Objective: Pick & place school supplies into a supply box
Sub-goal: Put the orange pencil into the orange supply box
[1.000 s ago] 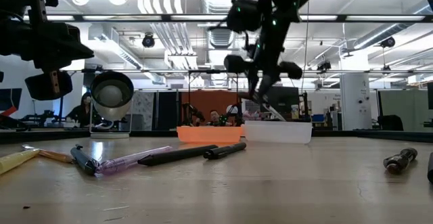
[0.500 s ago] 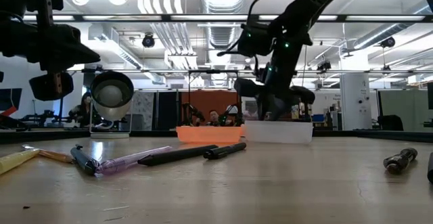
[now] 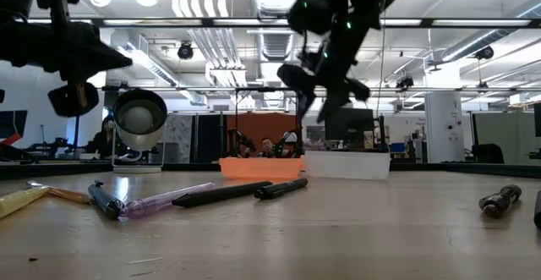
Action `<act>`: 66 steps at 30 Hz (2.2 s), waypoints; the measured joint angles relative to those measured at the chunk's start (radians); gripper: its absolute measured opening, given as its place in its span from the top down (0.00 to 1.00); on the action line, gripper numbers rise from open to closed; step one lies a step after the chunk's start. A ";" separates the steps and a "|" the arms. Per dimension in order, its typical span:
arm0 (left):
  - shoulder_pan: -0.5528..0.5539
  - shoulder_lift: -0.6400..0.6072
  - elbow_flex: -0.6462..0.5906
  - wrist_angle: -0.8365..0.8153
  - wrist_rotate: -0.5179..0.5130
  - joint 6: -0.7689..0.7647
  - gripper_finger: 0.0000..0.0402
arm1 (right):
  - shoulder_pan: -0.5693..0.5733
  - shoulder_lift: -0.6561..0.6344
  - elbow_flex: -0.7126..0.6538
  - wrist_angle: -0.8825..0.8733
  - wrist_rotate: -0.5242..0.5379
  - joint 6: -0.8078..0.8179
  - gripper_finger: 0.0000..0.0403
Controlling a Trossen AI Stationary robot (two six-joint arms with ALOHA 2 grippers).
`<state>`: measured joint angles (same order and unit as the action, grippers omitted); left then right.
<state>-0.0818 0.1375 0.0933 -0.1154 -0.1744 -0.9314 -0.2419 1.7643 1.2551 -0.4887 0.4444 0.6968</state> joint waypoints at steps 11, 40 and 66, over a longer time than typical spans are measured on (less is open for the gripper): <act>0.000 0.070 0.005 0.023 0.014 0.075 0.82 | 0.144 -0.017 0.195 -0.427 -0.104 -0.117 0.45; -0.178 0.239 0.118 -0.316 0.237 0.142 1.00 | 0.486 0.099 0.163 -0.142 -0.311 0.362 0.46; -0.346 0.898 0.427 -0.405 0.087 0.713 0.97 | 0.486 0.099 0.150 -0.134 -0.316 0.160 0.46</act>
<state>-0.4275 1.0351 0.5205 -0.5202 -0.0875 -0.2188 0.2440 1.8633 1.4054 -0.6226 0.1280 0.8569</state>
